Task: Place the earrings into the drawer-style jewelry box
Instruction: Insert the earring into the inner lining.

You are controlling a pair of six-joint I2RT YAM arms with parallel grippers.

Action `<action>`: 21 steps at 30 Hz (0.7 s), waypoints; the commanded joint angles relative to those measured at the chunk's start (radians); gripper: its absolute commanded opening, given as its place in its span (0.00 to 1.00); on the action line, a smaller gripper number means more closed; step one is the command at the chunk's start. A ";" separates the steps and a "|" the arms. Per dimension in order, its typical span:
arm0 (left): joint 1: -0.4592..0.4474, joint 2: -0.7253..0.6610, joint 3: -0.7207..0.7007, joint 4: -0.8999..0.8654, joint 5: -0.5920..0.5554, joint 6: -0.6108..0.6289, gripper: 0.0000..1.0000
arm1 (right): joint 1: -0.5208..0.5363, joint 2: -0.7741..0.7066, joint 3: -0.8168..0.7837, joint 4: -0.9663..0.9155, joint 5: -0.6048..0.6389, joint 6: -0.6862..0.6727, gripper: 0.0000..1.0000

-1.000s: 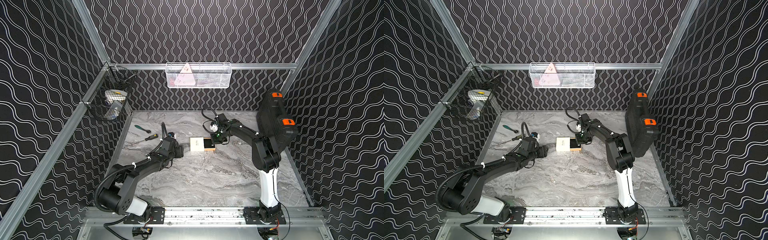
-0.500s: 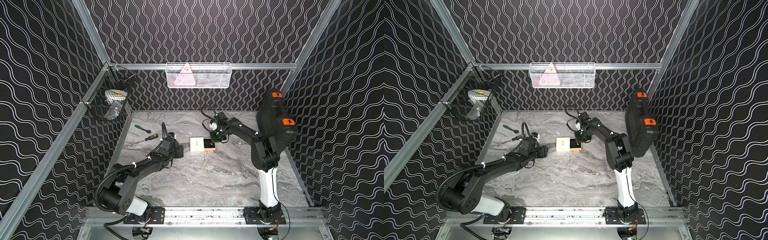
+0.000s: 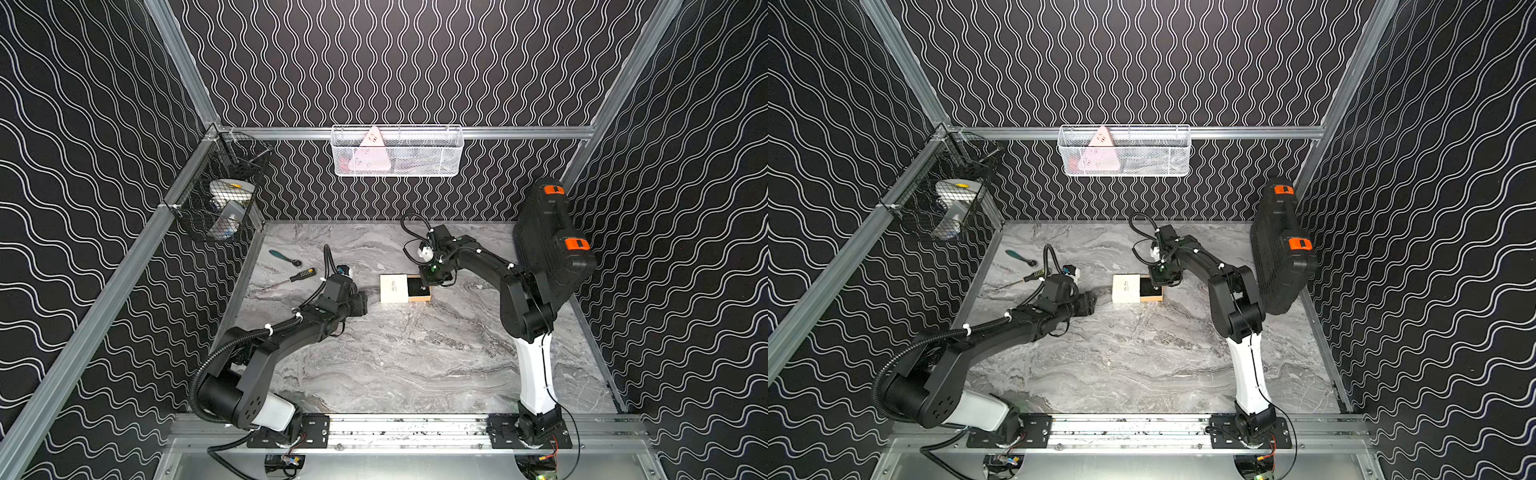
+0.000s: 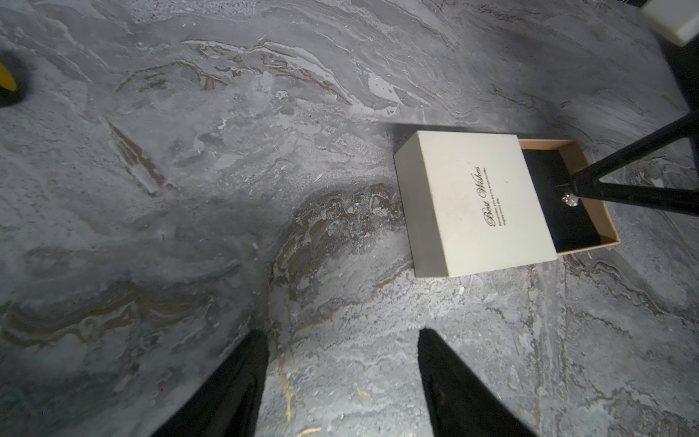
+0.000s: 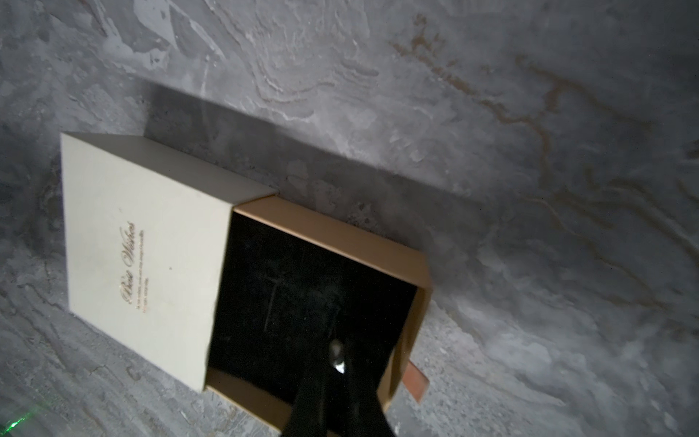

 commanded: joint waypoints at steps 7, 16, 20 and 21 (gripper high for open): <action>0.002 0.008 0.007 0.017 -0.005 0.009 0.68 | 0.007 0.000 0.004 -0.034 0.011 -0.019 0.00; 0.002 0.010 0.009 0.012 -0.006 0.009 0.69 | 0.008 0.028 0.046 -0.065 0.014 -0.022 0.00; 0.002 0.013 0.010 0.009 -0.007 0.008 0.69 | 0.008 0.047 0.073 -0.089 0.021 -0.025 0.00; 0.001 0.013 0.011 0.011 -0.007 0.009 0.69 | 0.008 0.051 0.081 -0.095 0.021 -0.027 0.00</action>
